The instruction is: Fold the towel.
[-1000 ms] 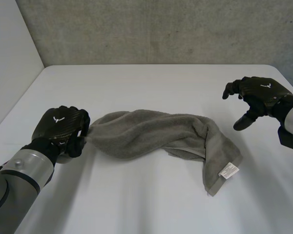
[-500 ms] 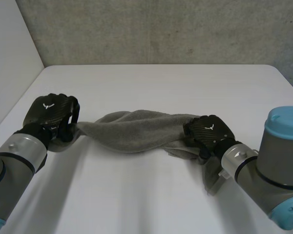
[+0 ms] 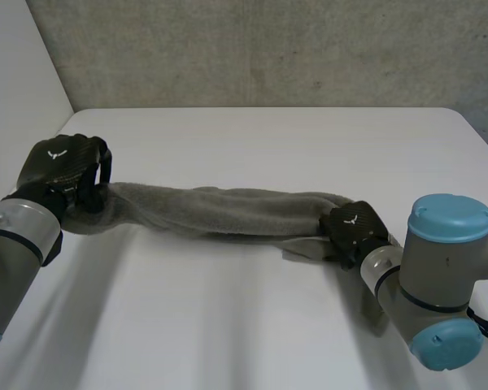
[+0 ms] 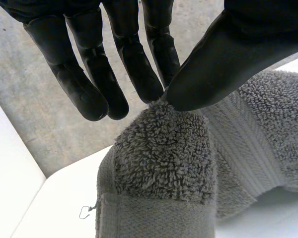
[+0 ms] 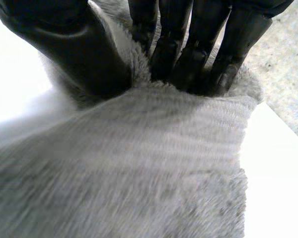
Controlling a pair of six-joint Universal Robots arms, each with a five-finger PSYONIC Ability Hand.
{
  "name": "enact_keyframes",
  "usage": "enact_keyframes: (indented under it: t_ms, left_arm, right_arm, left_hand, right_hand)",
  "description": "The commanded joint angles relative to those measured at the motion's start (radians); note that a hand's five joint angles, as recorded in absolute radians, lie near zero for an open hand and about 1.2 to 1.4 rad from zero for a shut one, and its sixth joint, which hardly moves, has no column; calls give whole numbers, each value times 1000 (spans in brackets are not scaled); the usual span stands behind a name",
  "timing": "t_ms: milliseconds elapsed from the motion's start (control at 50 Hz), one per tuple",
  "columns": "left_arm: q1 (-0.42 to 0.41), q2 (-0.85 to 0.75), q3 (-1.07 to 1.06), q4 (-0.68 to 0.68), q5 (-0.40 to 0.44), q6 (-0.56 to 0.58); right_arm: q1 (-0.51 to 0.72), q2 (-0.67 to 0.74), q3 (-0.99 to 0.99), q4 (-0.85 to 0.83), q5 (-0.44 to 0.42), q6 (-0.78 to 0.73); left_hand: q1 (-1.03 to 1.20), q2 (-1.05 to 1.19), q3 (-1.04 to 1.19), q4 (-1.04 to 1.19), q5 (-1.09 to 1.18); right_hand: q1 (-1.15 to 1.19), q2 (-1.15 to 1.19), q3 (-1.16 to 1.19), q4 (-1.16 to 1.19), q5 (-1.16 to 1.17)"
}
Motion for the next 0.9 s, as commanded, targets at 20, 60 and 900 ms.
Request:
enact_keyframes:
  t_ms: [20,60,900]
  left_arm:
    - [10,-21,35,0,0,-38]
    - [10,-32,51,0,0,-42]
    - [51,-181,381,-72,-11,-163]
  right_arm:
    - [-1,-8,-68,19,-4,-34]
    - [-1,-8,-97,25,-4,-45]
    - [-126,-223,-476,480,-299,17]
  left_hand:
    - [-59,-116,-152,-126,-270]
    - [-59,-116,-152,-126,-270]
    - [-59,-116,-152,-126,-270]
  right_hand:
    - [87,88,98,98,86]
    - [87,88,98,98,86]
    - [87,88,98,98,86]
